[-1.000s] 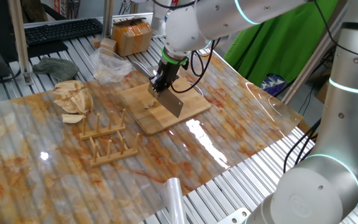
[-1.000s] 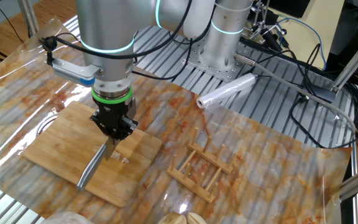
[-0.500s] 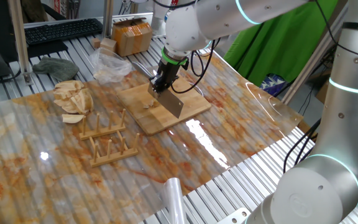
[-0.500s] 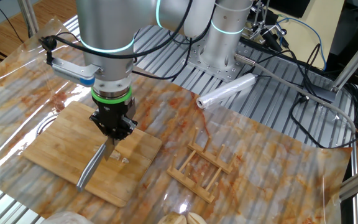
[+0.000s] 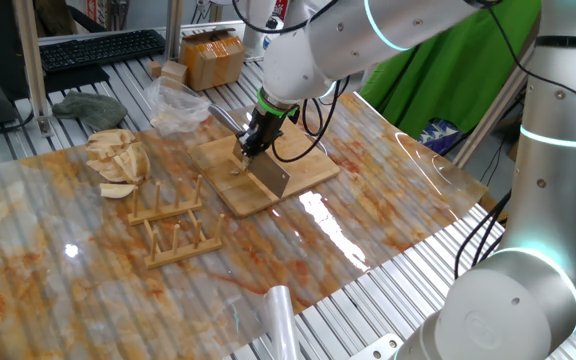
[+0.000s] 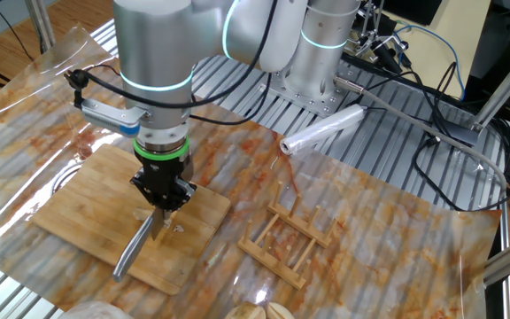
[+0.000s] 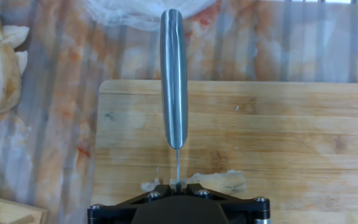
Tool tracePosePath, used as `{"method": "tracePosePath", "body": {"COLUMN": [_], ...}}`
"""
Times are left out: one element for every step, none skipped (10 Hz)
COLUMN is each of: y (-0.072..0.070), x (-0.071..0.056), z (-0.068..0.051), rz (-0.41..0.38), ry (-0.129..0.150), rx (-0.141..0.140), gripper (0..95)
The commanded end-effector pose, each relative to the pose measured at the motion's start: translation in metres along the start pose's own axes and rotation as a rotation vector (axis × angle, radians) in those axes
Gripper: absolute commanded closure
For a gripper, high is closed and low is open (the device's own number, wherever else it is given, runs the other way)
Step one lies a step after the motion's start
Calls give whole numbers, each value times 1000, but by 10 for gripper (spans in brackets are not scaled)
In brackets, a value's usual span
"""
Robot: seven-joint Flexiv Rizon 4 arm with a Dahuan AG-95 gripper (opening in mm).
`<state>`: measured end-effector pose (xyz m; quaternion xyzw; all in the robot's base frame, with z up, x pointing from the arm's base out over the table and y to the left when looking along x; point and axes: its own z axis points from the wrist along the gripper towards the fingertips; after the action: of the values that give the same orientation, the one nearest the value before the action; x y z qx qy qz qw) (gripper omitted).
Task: Slice the lotus root
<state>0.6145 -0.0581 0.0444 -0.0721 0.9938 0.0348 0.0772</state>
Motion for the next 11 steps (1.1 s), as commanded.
{"method": "tracePosePath", "body": {"y": [0, 1, 1, 1, 1, 0, 1, 1, 2, 2, 2], "x": [0, 0, 0, 0, 0, 0, 0, 0, 1, 2, 2], "z": [-1, -7, -11, -11, -14, -16, -15, -10, 7, 16, 20], "rz": [1, 2, 2, 2, 3, 3, 4, 5, 3, 6, 10], "ry": [14, 20, 18, 18, 19, 19, 16, 6, -11, -13, -5], "rx": [6, 8, 9, 11, 12, 12, 12, 9, 10, 8, -2], "gripper": [950, 950, 950, 950, 950, 950, 950, 950, 950, 950, 950]}}
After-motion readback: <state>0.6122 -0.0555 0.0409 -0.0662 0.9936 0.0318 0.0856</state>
